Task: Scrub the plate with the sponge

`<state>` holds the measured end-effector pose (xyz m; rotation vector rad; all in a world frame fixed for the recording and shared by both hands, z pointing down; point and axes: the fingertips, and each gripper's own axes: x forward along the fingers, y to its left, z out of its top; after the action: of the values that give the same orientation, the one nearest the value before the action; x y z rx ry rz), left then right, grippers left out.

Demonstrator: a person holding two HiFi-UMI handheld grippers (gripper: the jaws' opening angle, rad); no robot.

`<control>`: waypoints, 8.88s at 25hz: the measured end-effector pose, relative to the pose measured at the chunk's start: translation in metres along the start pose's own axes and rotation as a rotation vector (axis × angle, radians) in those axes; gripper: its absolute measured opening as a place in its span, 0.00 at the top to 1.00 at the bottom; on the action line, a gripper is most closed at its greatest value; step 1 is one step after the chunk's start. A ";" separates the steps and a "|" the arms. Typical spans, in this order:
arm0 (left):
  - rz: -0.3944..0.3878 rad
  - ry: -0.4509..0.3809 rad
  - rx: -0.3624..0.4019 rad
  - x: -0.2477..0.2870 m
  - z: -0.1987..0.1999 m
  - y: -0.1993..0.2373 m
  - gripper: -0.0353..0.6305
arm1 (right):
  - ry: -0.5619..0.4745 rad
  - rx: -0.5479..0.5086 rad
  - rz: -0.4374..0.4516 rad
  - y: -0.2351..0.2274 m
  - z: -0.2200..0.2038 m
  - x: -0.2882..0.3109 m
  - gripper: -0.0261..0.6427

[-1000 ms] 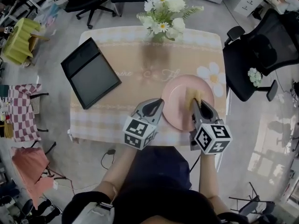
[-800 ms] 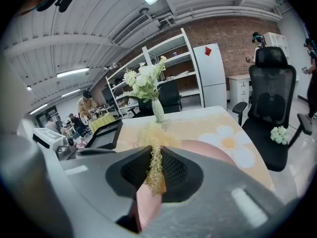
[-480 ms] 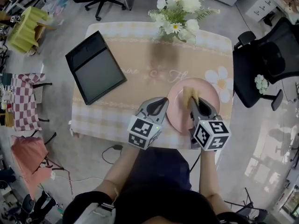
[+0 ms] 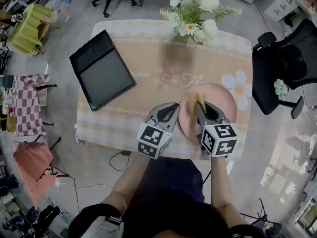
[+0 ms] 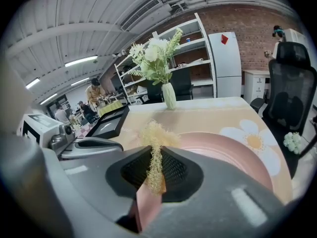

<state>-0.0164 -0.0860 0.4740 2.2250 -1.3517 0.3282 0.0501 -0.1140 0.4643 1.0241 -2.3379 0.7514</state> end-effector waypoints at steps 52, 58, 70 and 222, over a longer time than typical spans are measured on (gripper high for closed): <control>-0.045 0.029 -0.025 0.008 -0.010 0.005 0.92 | 0.128 -0.040 -0.040 -0.018 -0.020 0.044 0.89; -0.045 0.029 -0.026 0.008 -0.010 0.006 0.92 | 0.110 -0.029 -0.070 -0.026 -0.016 0.044 0.89; -0.045 0.034 -0.026 0.009 -0.011 0.003 0.92 | 0.086 -0.004 -0.123 -0.043 -0.011 0.042 0.89; -0.030 0.040 -0.013 -0.016 -0.024 0.007 0.92 | 0.170 0.063 -0.129 0.014 -0.052 0.024 0.88</control>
<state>-0.0288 -0.0632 0.4889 2.2145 -1.2950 0.3502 0.0350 -0.0843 0.5130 1.0828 -2.0951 0.8321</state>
